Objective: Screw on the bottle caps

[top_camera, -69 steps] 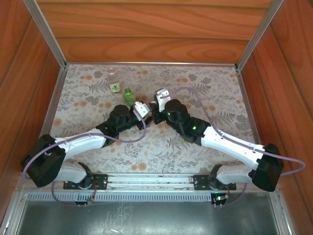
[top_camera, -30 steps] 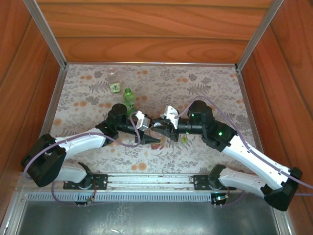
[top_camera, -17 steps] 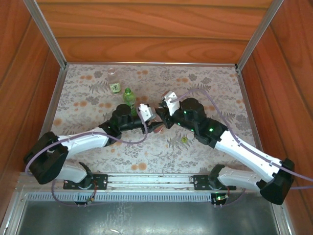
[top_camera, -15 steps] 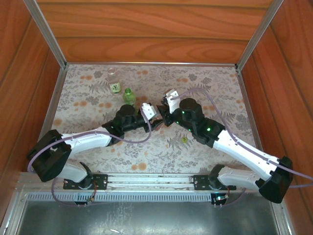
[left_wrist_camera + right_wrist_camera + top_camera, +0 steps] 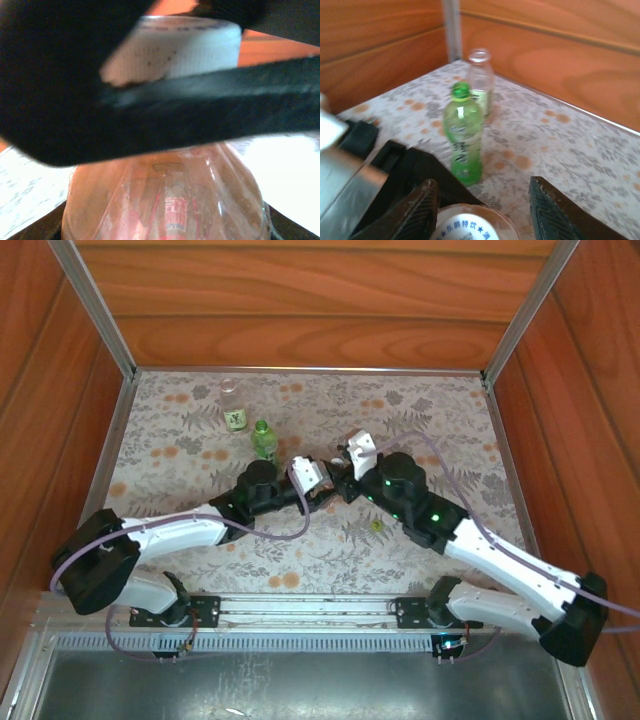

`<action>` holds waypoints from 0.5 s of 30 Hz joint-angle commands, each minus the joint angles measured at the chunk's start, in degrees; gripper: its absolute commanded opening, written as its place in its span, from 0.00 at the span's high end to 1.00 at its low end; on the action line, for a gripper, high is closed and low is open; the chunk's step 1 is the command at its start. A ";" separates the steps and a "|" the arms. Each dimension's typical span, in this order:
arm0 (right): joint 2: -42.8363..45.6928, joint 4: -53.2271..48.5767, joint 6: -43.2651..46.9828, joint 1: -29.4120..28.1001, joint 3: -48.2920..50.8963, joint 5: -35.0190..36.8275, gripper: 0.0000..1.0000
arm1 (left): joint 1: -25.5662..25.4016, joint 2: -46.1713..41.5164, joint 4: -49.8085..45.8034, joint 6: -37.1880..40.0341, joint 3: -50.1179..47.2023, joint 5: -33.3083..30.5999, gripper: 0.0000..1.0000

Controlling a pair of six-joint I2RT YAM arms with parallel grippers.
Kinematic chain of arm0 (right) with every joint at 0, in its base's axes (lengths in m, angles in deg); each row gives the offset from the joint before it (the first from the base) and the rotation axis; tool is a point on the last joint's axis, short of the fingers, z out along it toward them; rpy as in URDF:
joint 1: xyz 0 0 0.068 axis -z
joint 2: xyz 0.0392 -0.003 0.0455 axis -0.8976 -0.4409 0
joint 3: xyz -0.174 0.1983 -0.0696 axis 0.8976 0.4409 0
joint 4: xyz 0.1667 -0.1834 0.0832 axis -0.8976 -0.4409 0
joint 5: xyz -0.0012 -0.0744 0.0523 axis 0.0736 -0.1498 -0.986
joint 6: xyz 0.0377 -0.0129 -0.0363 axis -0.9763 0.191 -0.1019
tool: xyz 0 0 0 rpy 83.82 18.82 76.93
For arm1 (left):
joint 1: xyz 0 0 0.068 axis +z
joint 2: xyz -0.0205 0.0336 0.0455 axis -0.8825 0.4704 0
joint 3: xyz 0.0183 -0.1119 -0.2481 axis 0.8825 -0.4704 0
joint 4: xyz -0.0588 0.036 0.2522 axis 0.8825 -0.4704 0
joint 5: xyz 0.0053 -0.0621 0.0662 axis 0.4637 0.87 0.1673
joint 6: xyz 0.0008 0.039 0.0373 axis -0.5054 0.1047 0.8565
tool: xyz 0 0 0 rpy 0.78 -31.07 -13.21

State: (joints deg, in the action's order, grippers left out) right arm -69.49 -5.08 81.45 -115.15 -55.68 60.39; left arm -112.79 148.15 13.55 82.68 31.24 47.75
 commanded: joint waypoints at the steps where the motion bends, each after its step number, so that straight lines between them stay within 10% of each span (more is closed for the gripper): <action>1: 5.94 -7.49 8.76 0.99 -0.74 -15.82 0.45 | 2.33 -2.98 2.21 -0.85 -1.63 18.03 0.45; 6: 8.34 -16.12 8.39 1.39 -3.84 -23.62 0.45 | 3.70 -3.95 1.77 -2.09 -2.97 31.83 0.45; 15: 2.55 -21.87 5.41 1.83 -10.40 -31.70 0.52 | 3.67 -3.09 1.68 -3.01 -2.19 38.05 0.45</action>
State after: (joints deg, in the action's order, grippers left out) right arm -65.58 -23.66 87.40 -113.68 -64.45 33.57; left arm -109.36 145.11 14.11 80.41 28.40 80.87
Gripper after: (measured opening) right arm 0.489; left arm 0.589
